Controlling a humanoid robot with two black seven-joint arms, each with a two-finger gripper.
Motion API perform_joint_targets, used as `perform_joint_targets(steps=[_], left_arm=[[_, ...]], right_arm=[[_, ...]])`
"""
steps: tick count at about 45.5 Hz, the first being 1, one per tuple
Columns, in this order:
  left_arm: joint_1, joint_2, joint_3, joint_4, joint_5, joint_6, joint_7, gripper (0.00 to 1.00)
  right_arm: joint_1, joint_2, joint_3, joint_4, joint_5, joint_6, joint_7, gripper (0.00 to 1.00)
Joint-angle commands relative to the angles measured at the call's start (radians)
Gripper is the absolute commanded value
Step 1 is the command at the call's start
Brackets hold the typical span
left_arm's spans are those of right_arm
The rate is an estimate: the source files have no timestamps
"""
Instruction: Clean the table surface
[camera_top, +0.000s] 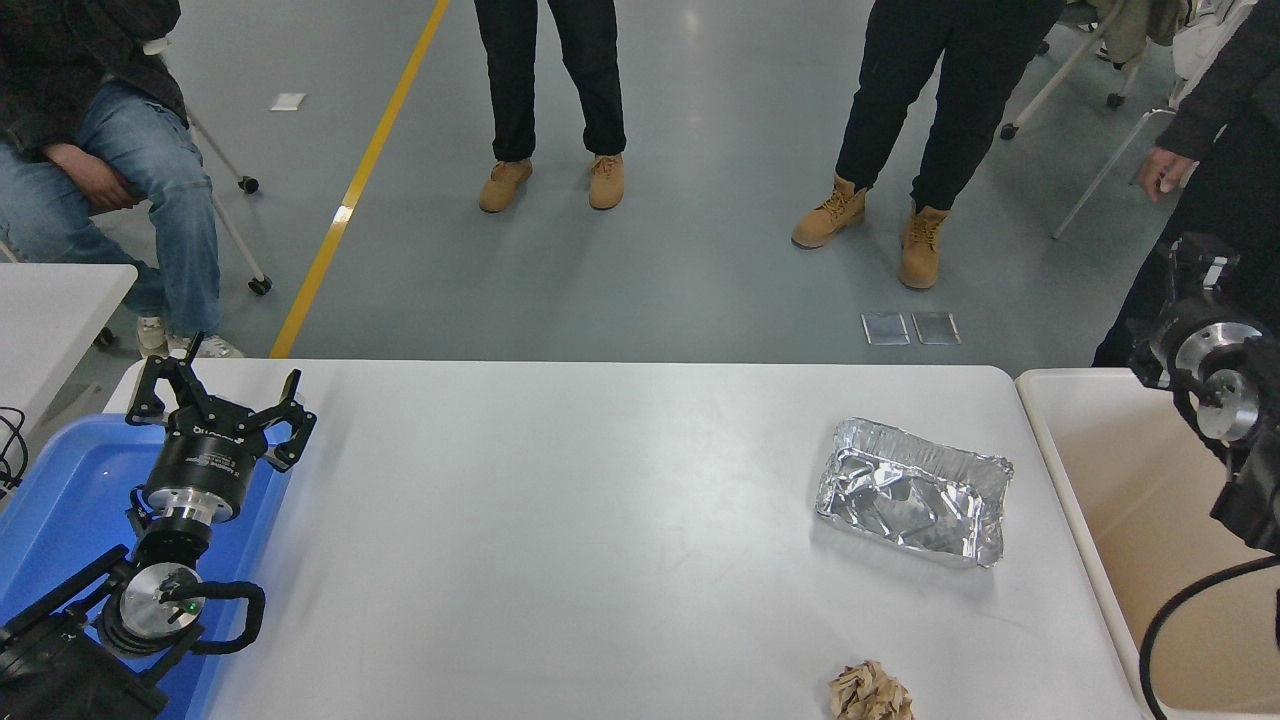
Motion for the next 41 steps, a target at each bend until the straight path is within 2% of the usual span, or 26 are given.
perform_joint_targets(steps=[1, 12, 26, 41], left_arm=[[0.000, 0.000, 0.000, 0.000, 0.000, 0.000, 0.000, 0.99], [0.000, 0.000, 0.000, 0.000, 0.000, 0.000, 0.000, 0.99], [0.000, 0.000, 0.000, 0.000, 0.000, 0.000, 0.000, 0.99], [0.000, 0.000, 0.000, 0.000, 0.000, 0.000, 0.000, 0.99]], right_arm=[[0.004, 0.059, 0.170, 0.003, 0.039, 0.091, 0.053, 0.98], [-0.014, 0.052, 0.297, 0.001, 0.041, 0.197, 0.139, 0.98], [-0.082, 0.042, 0.316, 0.000, 0.068, 0.198, 0.173, 0.98], [-0.085, 0.036, 0.268, -0.003, 0.064, 0.198, 0.173, 0.98]])
